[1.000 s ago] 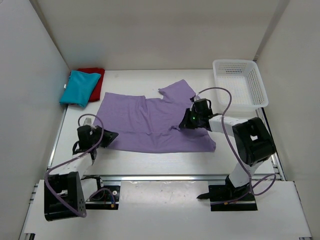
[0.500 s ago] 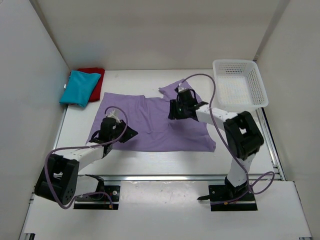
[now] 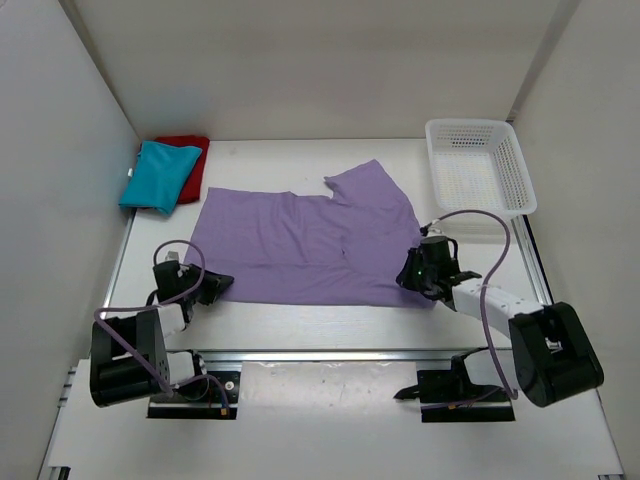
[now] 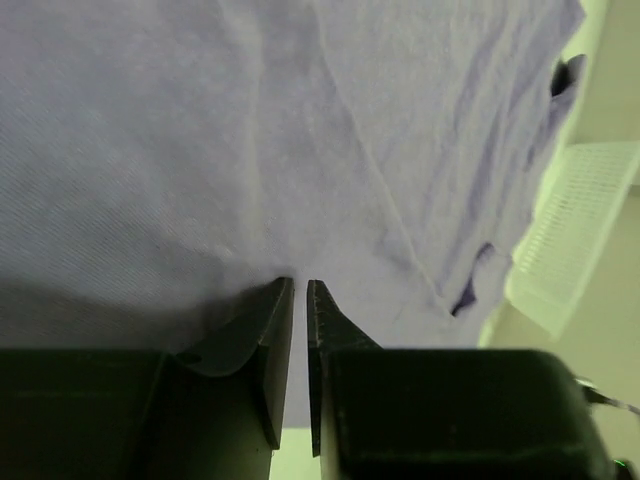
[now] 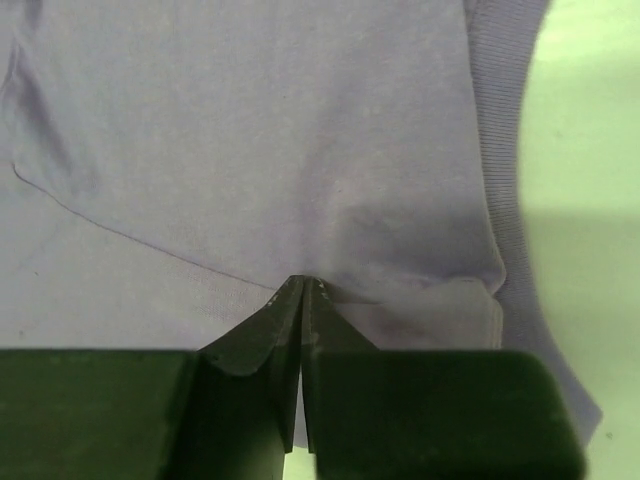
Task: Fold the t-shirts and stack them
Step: Fold the flattened tshirt in 1/3 of the way
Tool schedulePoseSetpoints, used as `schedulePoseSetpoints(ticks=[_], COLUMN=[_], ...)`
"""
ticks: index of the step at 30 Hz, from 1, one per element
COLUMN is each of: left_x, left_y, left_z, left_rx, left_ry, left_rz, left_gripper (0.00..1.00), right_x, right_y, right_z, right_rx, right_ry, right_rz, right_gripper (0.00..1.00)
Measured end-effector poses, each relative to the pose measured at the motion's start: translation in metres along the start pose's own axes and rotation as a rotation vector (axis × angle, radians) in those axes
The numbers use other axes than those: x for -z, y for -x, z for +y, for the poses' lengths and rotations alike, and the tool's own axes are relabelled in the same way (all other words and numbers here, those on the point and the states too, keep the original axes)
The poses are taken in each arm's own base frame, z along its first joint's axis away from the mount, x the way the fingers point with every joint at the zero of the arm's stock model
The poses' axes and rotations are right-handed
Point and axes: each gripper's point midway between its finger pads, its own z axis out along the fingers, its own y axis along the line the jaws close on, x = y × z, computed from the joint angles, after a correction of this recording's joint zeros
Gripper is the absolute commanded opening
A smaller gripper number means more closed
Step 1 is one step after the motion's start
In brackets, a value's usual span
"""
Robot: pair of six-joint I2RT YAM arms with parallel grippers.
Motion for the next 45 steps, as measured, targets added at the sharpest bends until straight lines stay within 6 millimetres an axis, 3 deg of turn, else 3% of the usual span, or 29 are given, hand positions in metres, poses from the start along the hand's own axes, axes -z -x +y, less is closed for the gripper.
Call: schedulePoseSetpoints(ticks=[7, 10, 12, 15, 18, 20, 22, 23, 25, 28, 30, 34, 39, 45], left_x=[0.019, 0.030, 0.033, 0.034, 0.029, 0.025, 0.021, 0.016, -0.002, -0.046, -0.074, -0.114, -0.140, -0.148], left_y=[-0.011, -0.021, -0.026, -0.027, -0.005, 0.015, 0.032, 0.040, 0.058, 0.091, 0.109, 0.145, 0.184, 0.199], left_z=[0.018, 0.021, 0.015, -0.019, -0.076, -0.119, -0.154, -0.167, -0.179, -0.171, -0.155, -0.134, -0.115, -0.077], left_rx=[0.122, 0.121, 0.079, -0.028, -0.169, -0.261, -0.328, -0.351, -0.358, -0.353, -0.359, -0.402, -0.472, -0.486], left_ry=[-0.033, -0.044, -0.053, -0.110, -0.177, -0.223, -0.255, -0.264, -0.250, -0.141, -0.046, 0.120, 0.273, 0.408], left_rz=[0.078, 0.096, 0.101, 0.117, 0.069, -0.003, -0.075, -0.100, -0.116, -0.133, -0.129, -0.132, -0.136, -0.103], left_gripper=[0.16, 0.19, 0.15, 0.09, 0.00, 0.00, 0.08, 0.13, 0.15, 0.18, 0.31, 0.35, 0.41, 0.44], right_x=[0.016, 0.025, 0.029, 0.035, 0.041, 0.041, 0.037, 0.033, 0.026, 0.015, 0.011, 0.009, 0.007, 0.008], right_y=[-0.017, -0.027, -0.029, -0.019, 0.012, 0.032, 0.044, 0.046, 0.041, 0.022, 0.012, 0.002, -0.016, -0.016], right_z=[-0.007, -0.005, -0.004, 0.002, 0.022, 0.039, 0.056, 0.064, 0.076, 0.081, 0.083, 0.089, 0.083, 0.090], right_rx=[-0.065, -0.081, -0.084, -0.070, -0.028, 0.000, 0.037, 0.060, 0.090, 0.118, 0.139, 0.152, 0.139, 0.141], right_ry=[0.026, 0.047, 0.056, 0.053, 0.095, 0.132, 0.160, 0.176, 0.206, 0.216, 0.215, 0.258, 0.281, 0.323], right_rz=[-0.026, -0.008, 0.009, 0.019, -0.034, -0.059, -0.069, -0.067, -0.046, 0.021, 0.050, 0.060, 0.082, 0.076], right_gripper=[0.03, 0.18, 0.24, 0.28, 0.03, 0.00, 0.00, 0.00, 0.00, 0.00, 0.00, 0.00, 0.00, 0.00])
